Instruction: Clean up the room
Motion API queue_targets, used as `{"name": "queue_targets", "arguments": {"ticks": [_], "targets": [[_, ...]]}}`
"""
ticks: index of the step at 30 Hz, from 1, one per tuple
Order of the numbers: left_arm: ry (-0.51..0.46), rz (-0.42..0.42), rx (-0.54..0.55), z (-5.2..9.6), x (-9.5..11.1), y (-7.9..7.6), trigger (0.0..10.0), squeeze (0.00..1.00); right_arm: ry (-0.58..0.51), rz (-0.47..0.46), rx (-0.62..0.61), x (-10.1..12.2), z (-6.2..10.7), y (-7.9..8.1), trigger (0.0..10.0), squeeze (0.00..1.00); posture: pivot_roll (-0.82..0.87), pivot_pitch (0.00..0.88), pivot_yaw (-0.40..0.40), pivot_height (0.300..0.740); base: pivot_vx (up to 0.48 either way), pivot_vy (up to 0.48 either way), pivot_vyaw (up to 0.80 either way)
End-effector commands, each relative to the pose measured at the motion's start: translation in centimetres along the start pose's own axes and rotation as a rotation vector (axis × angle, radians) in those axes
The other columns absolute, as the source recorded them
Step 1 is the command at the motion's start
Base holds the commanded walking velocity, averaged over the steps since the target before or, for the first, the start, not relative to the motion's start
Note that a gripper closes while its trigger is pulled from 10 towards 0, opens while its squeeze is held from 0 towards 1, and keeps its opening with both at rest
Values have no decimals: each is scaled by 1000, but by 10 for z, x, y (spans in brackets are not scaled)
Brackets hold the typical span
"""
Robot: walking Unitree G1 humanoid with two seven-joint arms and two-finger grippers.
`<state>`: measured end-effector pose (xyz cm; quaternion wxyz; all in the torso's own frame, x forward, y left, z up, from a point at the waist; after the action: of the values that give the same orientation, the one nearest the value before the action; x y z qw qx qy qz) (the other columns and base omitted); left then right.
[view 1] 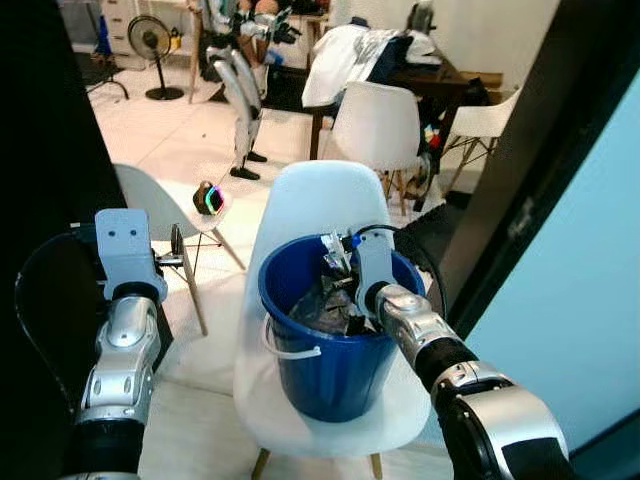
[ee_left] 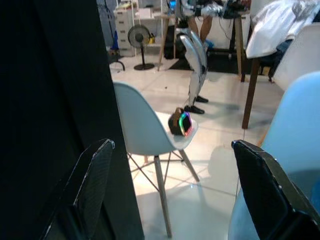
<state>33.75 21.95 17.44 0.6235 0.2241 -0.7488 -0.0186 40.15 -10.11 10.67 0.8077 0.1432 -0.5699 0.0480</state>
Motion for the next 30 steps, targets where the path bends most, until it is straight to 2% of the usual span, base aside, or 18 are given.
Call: {"name": "queue_targets", "arguments": {"ticks": [1,6,8,13,14,16,19,20,21,22,23,24,26,27,29,30], "targets": [[8,-13,-19,3,0,-5,10000,0,-30,11,-19,7,0,-3,10000,1000,81,127,-81,720,0,0,0],[18,-10,-25,2,1,-6,10000,0,-47,11,-41,10,1,-9,10000,1000,70,111,-71,720,0,0,0],[19,-2,-45,0,2,-11,10000,0,-71,17,-78,15,4,-22,10000,1000,59,93,-60,720,0,0,0],[20,1,-54,-2,2,-13,10000,0,-83,19,-95,17,5,-27,10000,1000,55,90,-55,720,0,0,0],[25,11,-76,-4,1,-19,10000,0,-118,7,-110,23,9,-37,10000,1000,40,67,-45,720,0,0,0],[34,13,-94,-7,0,-23,10000,0,-154,-9,-111,29,12,-44,10000,1000,28,53,-40,720,0,0,0],[34,13,-94,-7,0,-23,10000,0,-154,-9,-111,29,12,-44,10000,1000,28,53,-40,720,0,0,0],[50,18,-106,-8,-4,-27,10000,0,-199,-47,-77,36,15,-46,10000,1000,23,40,-40,720,0,0,0],[50,18,-106,-8,-4,-27,10000,0,-199,-47,-77,36,15,-46,10000,1000,23,40,-40,720,0,0,0],[76,16,-110,-9,-9,-29,10000,0,-272,-114,25,46,19,-44,10000,1000,17,20,-40,720,0,0,0],[76,16,-110,-9,-9,-29,10000,0,-272,-114,25,46,19,-44,10000,1000,17,20,-40,720,0,0,0],[107,17,-108,-9,-15,-29,10000,0,-344,-214,135,54,26,-41,10000,0,11,11,-40,720,0,0,0],[155,11,-101,-7,-26,-27,10000,0,-453,-342,279,65,39,-39,10000,0,3,0,-36,720,0,0,0],[155,11,-101,-7,-26,-27,10000,0,-453,-342,279,65,39,-39,10000,0,3,0,-36,720,0,0,0],[192,0,-93,-4,-36,-25,10000,0,-507,-420,334,68,47,-40,10000,0,2,0,-34,720,-165,0,0],[192,0,-93,-4,-36,-25,10000,0,-507,-420,334,68,47,-40,10000,0,2,0,-34,720,-330,0,0]]}}
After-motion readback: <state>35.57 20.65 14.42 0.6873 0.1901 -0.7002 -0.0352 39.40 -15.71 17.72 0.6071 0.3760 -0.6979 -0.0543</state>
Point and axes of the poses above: a point about 5 cm out from each wrist's last joint towards the gripper, its own z axis pointing back from the gripper into the wrist, its own x axis along the axis of the wrist's last joint, y = z × x, the point moved 2 cm from there along -z, pointing out of the wrist towards the gripper, and after that the axes turned 13 degrees about -z, right-handed, at the moved point
